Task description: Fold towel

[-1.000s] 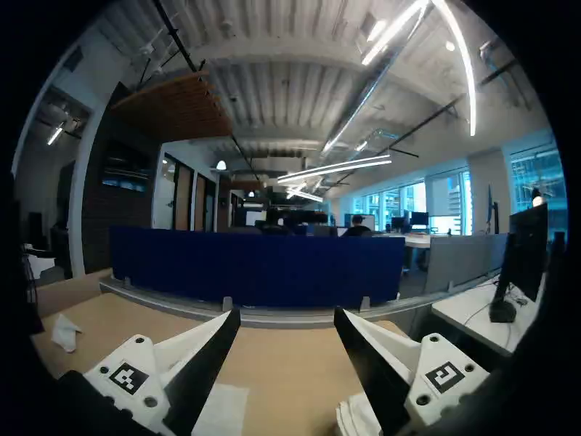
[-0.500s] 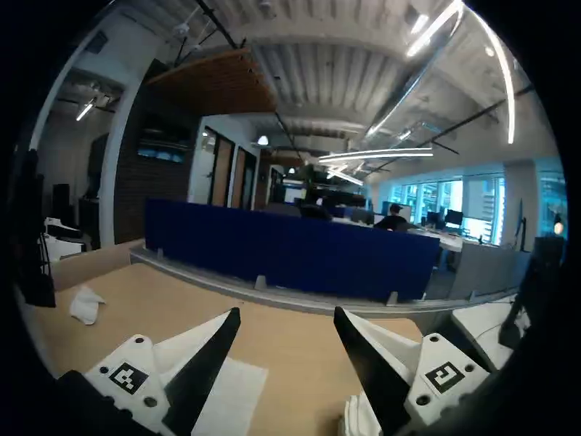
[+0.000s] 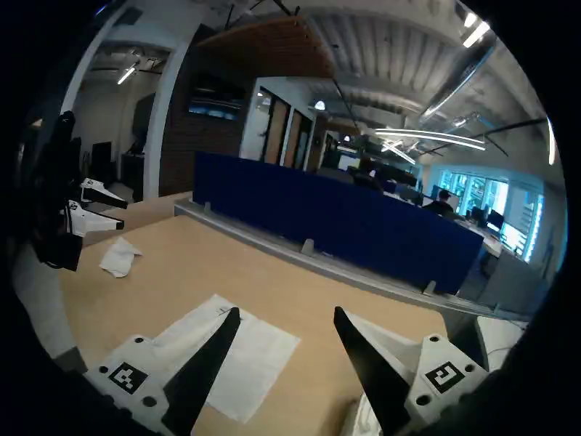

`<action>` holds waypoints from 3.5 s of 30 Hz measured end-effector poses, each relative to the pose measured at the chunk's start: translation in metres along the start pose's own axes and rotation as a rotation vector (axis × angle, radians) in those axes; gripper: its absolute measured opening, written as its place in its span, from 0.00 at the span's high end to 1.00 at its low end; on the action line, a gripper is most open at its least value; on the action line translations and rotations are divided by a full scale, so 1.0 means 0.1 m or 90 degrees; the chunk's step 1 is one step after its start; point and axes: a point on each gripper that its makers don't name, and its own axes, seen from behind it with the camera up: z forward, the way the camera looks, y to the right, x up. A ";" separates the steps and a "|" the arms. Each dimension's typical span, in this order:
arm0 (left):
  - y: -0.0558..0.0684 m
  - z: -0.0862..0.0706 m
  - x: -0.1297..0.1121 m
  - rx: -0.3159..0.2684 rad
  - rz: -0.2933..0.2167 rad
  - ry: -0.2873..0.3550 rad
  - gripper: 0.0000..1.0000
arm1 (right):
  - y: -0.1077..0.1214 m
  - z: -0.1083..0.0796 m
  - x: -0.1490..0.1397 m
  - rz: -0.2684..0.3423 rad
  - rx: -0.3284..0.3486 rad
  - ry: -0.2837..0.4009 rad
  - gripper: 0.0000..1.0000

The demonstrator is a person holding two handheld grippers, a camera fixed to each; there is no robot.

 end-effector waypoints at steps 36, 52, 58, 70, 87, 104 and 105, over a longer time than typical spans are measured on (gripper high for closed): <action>0.65 0.55 -1.63 -0.076 0.008 -0.147 0.07 | -0.48 0.47 -1.69 -0.003 0.072 -0.151 0.00; 0.96 0.68 -2.35 -0.128 0.027 -0.232 0.07 | -0.64 0.50 -2.38 -0.009 0.100 -0.228 0.00; 1.04 0.71 -2.57 -0.144 0.025 -0.261 0.07 | -0.69 0.48 -2.60 -0.005 0.110 -0.254 0.00; 1.13 0.76 -2.82 -0.163 0.033 -0.299 0.07 | -0.70 0.43 -2.90 -0.010 0.119 -0.290 0.00; 1.23 0.78 -2.94 -0.165 0.042 -0.328 0.08 | -0.76 0.43 -3.08 0.001 0.143 -0.318 0.15; 1.32 0.76 -2.97 -0.157 0.028 -0.334 0.28 | -0.80 0.41 -3.14 0.005 0.166 -0.326 0.39; 1.32 0.76 -2.98 -0.157 0.027 -0.335 0.29 | -0.81 0.41 -3.15 0.006 0.168 -0.326 0.40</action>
